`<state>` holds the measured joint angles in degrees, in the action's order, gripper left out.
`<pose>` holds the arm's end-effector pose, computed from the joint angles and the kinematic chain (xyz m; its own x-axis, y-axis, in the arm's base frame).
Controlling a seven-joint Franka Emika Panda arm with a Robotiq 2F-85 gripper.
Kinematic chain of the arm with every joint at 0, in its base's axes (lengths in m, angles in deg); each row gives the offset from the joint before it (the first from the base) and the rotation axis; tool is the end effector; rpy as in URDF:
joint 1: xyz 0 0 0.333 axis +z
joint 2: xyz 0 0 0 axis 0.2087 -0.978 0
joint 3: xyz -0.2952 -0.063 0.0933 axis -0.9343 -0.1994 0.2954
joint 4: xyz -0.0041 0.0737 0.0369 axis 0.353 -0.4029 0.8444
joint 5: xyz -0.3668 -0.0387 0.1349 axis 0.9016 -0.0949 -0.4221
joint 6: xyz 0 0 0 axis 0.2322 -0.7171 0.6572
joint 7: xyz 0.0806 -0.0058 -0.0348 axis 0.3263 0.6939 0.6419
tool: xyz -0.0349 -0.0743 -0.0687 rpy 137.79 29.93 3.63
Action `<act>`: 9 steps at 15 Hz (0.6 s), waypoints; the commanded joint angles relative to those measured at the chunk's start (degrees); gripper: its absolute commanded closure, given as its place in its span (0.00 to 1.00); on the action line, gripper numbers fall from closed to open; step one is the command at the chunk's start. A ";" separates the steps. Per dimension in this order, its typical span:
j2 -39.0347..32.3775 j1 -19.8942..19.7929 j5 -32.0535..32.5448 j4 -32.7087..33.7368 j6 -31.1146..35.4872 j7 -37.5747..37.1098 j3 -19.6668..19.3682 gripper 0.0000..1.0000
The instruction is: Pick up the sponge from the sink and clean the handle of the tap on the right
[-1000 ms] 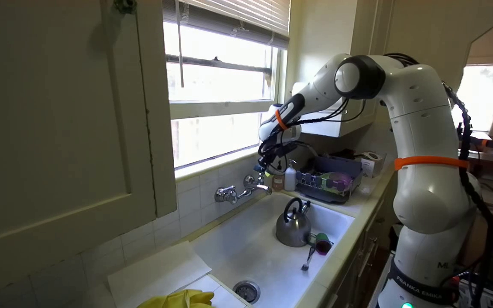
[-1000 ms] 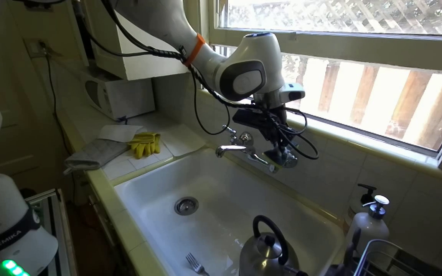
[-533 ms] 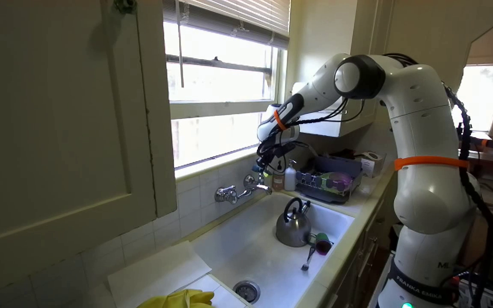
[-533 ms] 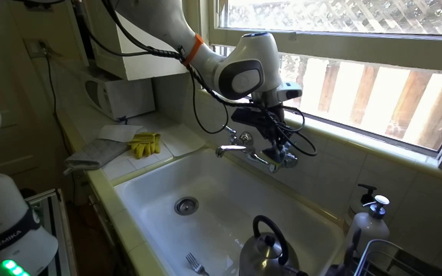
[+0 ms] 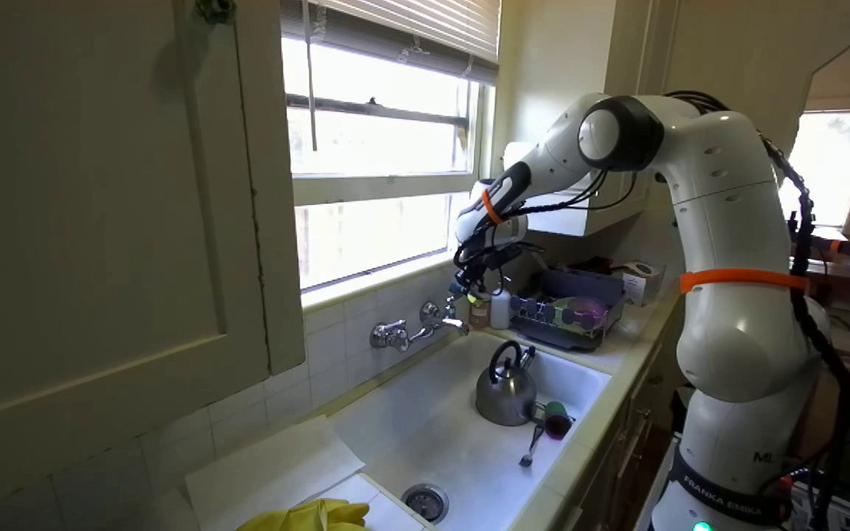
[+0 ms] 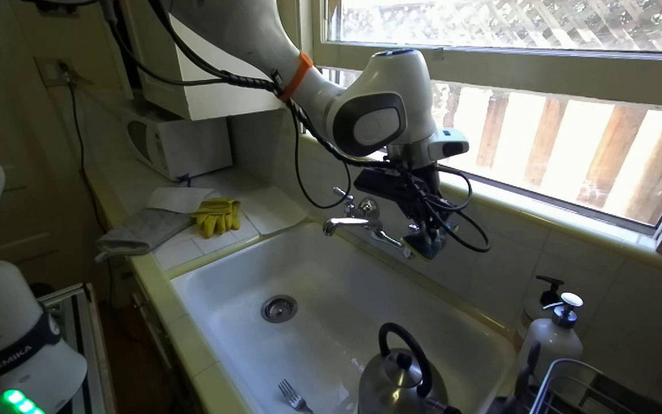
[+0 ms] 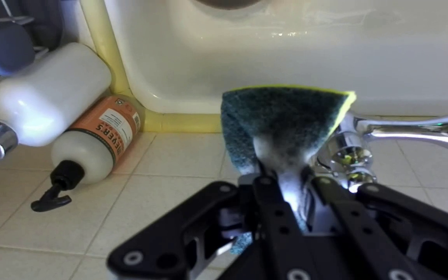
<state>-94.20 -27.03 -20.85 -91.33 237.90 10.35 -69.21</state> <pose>0.6077 -0.2399 0.3353 0.9576 0.0226 0.2871 -0.0280 -0.9849 0.1708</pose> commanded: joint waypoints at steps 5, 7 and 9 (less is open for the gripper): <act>7.77 1.85 4.16 -8.86 -2.23 -2.47 -1.76 0.96; 10.79 2.63 5.87 -12.68 -1.99 -2.81 -1.79 0.96; 13.84 3.38 7.20 -16.73 -1.64 -3.06 -1.57 0.96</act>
<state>-86.66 -25.35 -16.69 -100.53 236.60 9.27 -70.21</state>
